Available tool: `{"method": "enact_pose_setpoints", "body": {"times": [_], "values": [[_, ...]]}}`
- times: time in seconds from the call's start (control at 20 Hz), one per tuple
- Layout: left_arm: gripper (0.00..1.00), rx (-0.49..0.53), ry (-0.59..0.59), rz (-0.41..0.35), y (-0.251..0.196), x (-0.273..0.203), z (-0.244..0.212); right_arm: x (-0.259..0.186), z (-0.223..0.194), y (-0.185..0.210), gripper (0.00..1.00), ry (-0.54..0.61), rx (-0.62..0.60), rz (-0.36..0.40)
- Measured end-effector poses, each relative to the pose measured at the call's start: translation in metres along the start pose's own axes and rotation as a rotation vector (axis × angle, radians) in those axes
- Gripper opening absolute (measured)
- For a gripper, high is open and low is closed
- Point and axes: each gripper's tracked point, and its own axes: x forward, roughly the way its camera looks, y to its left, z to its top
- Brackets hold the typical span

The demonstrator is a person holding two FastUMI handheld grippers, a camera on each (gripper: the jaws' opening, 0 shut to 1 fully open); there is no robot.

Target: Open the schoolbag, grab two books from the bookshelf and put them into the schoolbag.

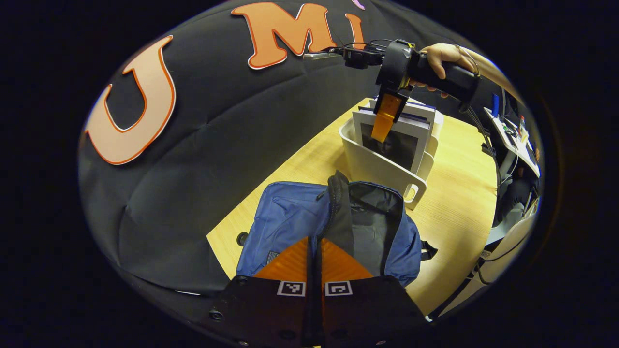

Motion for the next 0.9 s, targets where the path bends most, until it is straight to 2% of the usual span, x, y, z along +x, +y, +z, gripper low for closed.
{"method": "enact_pose_setpoints", "body": {"times": [0.05, 0.15, 0.25, 0.3, 0.35, 0.6, 0.9], "values": [[0.01, -0.001, 0.003, -0.001, 0.0, 0.001, -0.001, 0.001, 0.0, -0.004, 0.45, 0.004, 0.005, -0.009], [0.01, -0.004, 0.007, -0.001, 0.0, 0.001, -0.001, 0.001, 0.003, -0.007, 0.37, 0.002, 0.019, -0.007], [0.01, -0.006, 0.013, -0.001, 0.0, 0.003, -0.001, 0.001, 0.004, -0.007, 0.36, 0.002, 0.025, -0.004], [0.01, -0.006, 0.014, -0.001, 0.0, 0.003, -0.001, 0.001, 0.004, -0.008, 0.45, 0.001, 0.025, -0.007], [0.01, -0.005, 0.017, -0.001, 0.0, 0.003, -0.001, 0.001, 0.003, -0.009, 0.35, -0.002, 0.019, -0.011], [0.01, -0.001, 0.02, 0.003, 0.0, 0.002, -0.001, -0.007, 0.007, -0.009, 0.35, -0.027, 0.039, 0.003], [0.01, 0.008, 0.02, -0.003, -0.003, 0.0, -0.001, -0.041, 0.011, -0.016, 0.34, -0.091, 0.051, 0.003]]}}
